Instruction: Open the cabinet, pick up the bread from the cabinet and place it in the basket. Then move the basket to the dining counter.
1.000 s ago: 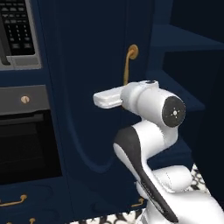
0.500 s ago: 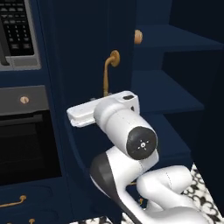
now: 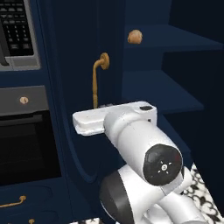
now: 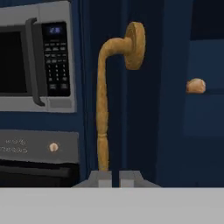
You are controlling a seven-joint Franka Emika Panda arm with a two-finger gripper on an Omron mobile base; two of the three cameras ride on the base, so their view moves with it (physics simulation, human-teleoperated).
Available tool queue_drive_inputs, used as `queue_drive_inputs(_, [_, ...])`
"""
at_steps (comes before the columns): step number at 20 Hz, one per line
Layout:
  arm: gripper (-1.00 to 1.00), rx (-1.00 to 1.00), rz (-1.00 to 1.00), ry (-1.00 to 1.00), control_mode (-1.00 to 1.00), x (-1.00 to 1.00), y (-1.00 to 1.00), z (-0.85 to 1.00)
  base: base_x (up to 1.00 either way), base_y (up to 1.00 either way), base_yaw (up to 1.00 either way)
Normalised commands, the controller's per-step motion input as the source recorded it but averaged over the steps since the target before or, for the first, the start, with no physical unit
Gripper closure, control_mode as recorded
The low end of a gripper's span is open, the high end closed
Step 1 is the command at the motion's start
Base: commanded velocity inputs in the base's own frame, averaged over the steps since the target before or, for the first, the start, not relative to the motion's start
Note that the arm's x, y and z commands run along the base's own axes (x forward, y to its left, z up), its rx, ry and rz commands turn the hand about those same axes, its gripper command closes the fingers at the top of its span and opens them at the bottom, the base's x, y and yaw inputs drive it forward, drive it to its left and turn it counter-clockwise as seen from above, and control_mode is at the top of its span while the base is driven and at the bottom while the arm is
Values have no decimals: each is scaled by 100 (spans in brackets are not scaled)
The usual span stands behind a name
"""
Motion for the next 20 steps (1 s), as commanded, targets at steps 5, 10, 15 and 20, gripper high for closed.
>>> queue_drive_inputs(5, [100,35,0,0,-100,-96,-99,20,0,0,0])
queue_drive_inputs(10, [100,15,0,11,-100,-27,-74,52,0,0,0])
queue_drive_inputs(15, [100,2,0,31,-100,-4,-85,45,0,0,0])
queue_drive_inputs(20, [100,11,0,29,-100,0,-60,28,0,0,0])
